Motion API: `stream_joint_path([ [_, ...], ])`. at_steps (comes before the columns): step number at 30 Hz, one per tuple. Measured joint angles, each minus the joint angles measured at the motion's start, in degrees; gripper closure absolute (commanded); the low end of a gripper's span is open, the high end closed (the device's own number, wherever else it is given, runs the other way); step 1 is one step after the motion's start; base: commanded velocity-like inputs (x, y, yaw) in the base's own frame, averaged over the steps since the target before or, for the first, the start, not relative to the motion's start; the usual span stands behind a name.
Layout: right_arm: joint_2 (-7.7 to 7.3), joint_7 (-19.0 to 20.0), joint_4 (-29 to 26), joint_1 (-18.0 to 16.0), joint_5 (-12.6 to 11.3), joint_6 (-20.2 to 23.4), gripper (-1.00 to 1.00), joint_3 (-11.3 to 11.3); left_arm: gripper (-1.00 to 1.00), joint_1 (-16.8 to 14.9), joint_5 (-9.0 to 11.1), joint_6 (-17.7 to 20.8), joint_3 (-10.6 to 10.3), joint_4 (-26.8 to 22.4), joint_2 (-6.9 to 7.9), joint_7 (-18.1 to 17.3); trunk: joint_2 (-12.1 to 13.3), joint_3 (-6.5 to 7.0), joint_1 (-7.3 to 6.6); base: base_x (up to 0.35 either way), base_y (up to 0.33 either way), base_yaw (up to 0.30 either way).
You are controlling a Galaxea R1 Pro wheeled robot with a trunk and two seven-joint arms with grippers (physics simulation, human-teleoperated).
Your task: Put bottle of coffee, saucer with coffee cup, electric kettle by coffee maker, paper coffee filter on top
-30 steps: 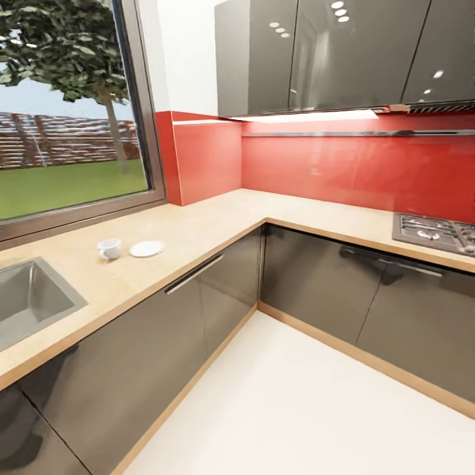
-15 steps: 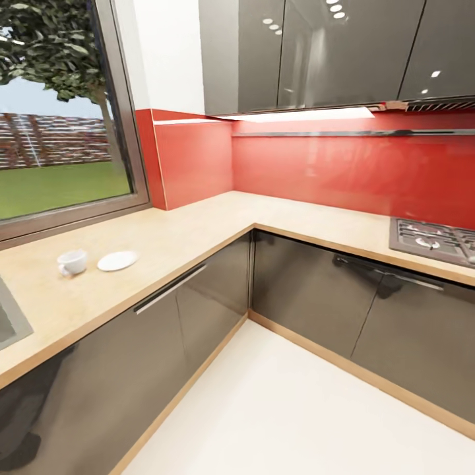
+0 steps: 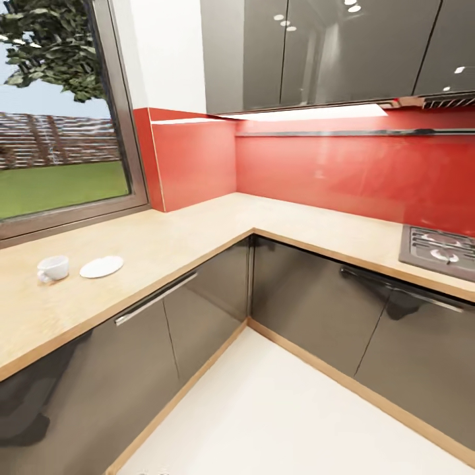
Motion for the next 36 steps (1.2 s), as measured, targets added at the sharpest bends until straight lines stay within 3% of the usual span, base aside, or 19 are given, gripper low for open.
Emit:
stream_joint_path([
  [9,0.02,-0.27,-0.04,0.01,0.01,0.05,-1.00,0.00,-1.00,0.00,0.00,0.00,0.09,0.00,0.00,0.00,0.00,0.00,0.00,0.005,-0.052,0.249],
  [22,0.01,-0.58,-0.07,0.01,0.08,0.07,-1.00,0.00,-1.00,-0.01,0.01,0.00,-0.04,0.01,0.00,0.00,0.00,0.00,0.02,-0.125,-0.217,0.051],
  [36,0.13,-0.77,-0.09,0.00,0.10,0.03,-1.00,-0.01,-1.00,0.00,0.01,0.00,0.02,-0.01,-0.01,-0.01,0.00,0.00,0.00,-0.021,-0.044,0.249],
])
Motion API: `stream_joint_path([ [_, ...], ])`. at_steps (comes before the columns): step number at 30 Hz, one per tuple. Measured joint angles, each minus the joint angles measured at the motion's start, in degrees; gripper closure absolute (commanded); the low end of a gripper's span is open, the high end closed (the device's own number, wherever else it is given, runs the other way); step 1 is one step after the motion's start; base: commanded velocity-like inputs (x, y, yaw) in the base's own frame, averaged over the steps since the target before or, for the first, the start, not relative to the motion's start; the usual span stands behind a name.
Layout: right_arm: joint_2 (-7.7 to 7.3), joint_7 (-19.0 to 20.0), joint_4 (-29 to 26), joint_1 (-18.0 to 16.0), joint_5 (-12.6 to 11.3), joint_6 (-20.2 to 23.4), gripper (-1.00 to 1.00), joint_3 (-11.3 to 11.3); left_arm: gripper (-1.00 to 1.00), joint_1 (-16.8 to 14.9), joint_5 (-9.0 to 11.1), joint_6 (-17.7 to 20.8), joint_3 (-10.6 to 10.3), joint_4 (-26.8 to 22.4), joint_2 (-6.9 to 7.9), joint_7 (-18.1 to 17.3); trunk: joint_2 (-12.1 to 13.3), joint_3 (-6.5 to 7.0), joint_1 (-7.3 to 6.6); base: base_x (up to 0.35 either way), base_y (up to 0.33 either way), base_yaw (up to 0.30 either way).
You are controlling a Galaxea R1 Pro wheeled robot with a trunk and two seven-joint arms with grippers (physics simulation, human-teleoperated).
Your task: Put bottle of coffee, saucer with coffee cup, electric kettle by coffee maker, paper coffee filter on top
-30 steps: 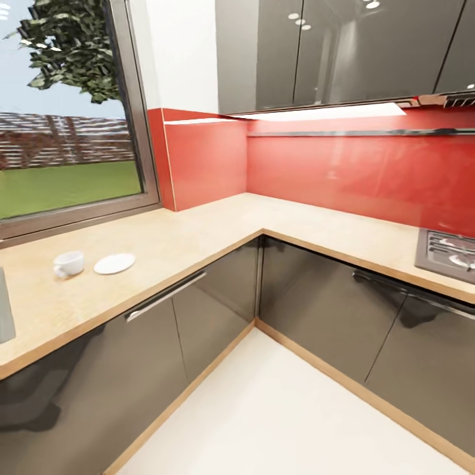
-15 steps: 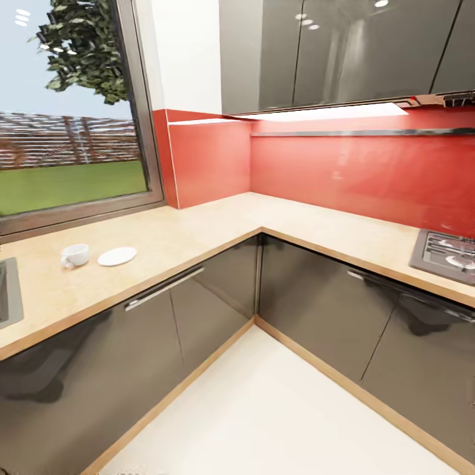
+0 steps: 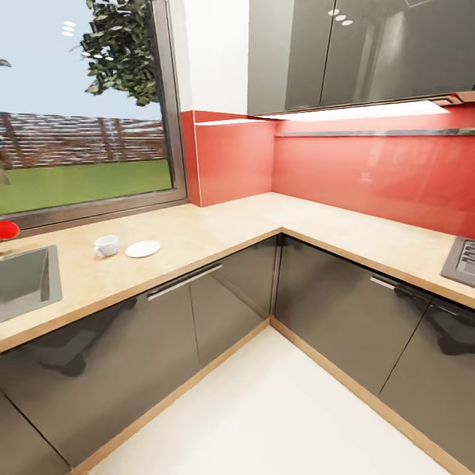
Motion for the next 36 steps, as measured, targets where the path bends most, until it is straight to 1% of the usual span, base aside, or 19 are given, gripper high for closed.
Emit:
stream_joint_path([
  [6,0.06,-0.16,-0.01,0.00,-0.01,0.03,-1.00,0.03,-1.00,-0.01,-0.01,0.00,-0.05,0.02,0.01,0.01,0.00,0.00,0.00,-0.001,-0.073,0.211],
  [14,0.09,-0.27,0.01,0.00,-0.01,0.08,-1.00,0.00,-1.00,-0.02,-0.01,0.00,-0.07,0.02,0.00,0.01,0.00,0.00,0.00,0.000,-0.277,0.050],
  [21,0.15,-0.34,0.00,0.00,0.00,0.05,-1.00,0.06,-1.00,0.00,-0.01,0.00,-0.08,0.01,-0.02,0.01,0.00,0.00,0.00,0.000,-0.268,0.226],
  [36,0.58,-0.61,-0.01,0.00,0.00,0.06,-1.00,0.09,-1.00,0.00,0.00,0.00,0.01,-0.01,0.01,0.00,0.00,0.00,0.00,0.000,-0.019,0.273],
])
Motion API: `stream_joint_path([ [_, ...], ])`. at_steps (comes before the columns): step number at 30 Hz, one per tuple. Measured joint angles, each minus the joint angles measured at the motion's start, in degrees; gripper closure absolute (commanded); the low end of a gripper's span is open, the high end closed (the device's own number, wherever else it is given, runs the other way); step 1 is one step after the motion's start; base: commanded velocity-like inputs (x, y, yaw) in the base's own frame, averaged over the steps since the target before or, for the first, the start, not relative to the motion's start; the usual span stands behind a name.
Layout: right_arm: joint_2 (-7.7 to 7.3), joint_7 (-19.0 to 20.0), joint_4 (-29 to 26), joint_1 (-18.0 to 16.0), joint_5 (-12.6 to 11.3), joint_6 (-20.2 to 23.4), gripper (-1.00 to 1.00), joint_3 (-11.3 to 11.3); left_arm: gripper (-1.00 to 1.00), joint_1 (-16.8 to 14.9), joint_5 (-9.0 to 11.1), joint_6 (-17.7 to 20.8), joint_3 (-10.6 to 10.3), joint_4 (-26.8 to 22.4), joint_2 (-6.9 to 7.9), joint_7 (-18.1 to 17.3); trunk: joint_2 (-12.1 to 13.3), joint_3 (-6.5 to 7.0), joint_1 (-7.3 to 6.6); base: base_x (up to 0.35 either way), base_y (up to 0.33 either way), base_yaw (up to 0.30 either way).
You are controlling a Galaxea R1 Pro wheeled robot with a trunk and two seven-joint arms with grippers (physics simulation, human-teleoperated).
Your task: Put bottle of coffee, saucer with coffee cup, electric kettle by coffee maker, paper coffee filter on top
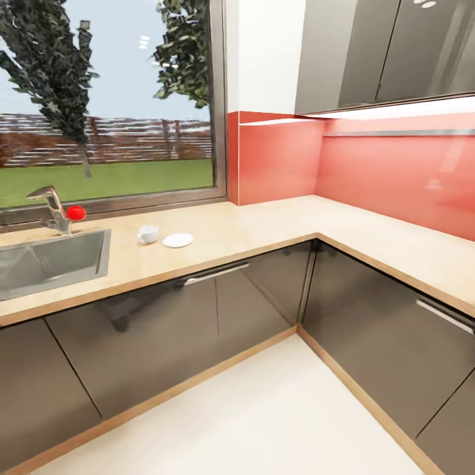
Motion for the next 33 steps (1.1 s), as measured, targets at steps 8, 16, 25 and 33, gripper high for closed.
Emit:
stream_joint_path([
  [8,0.01,-0.01,0.00,0.00,0.00,0.00,-1.00,-0.01,-1.00,0.00,0.00,0.00,0.00,0.01,0.00,0.00,0.00,0.00,0.00,0.000,0.000,0.266],
  [16,-0.10,0.13,0.02,0.01,-0.02,-0.07,-1.00,-0.06,-1.00,-0.02,-0.01,0.04,-0.07,0.02,0.00,0.01,0.00,0.00,0.00,0.000,-0.167,0.059],
  [25,-0.04,0.09,0.01,0.00,-0.01,-0.02,-1.00,-0.01,-1.00,-0.01,-0.02,0.03,-0.04,-0.01,0.00,0.01,0.00,0.00,0.00,0.000,-0.262,0.097],
  [33,0.01,0.00,0.00,0.00,0.00,0.00,-1.00,0.00,-1.00,0.00,-0.01,0.01,0.00,0.01,0.00,0.00,0.00,0.00,0.00,0.000,-0.049,0.259],
])
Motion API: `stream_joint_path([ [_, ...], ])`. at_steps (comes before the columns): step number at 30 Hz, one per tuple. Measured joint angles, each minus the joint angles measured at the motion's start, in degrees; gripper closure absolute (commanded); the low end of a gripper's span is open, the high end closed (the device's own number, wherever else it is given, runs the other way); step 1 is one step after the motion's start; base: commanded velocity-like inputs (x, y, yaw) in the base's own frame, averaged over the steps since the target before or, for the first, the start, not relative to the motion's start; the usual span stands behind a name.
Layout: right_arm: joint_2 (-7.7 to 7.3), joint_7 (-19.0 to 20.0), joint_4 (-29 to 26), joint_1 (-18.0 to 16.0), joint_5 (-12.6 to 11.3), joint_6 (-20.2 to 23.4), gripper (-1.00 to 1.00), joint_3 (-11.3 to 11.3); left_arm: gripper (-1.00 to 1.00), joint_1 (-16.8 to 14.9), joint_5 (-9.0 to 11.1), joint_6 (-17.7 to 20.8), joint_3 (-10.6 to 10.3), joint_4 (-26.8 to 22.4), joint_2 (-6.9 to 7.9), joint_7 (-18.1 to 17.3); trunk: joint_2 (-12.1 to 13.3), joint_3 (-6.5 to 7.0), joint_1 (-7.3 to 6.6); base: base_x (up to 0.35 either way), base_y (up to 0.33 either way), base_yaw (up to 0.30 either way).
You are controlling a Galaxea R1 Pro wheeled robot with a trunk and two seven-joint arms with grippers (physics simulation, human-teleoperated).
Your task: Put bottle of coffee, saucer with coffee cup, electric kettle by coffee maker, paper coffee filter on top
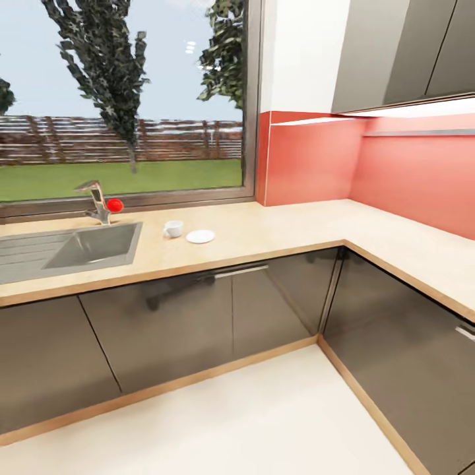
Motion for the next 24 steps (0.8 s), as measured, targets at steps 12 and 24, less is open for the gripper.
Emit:
stream_joint_path([
  [12,0.02,-0.93,0.00,0.00,0.01,0.00,-1.00,0.00,-1.00,0.00,0.03,0.04,0.00,0.00,0.00,0.00,0.00,0.00,0.00,0.000,-0.003,0.274],
  [24,0.39,-2.88,0.01,0.01,0.01,0.11,-1.00,0.00,-1.00,-0.02,-0.03,0.07,-0.05,0.03,-0.01,0.03,0.00,0.00,0.00,0.000,-0.118,0.178],
])
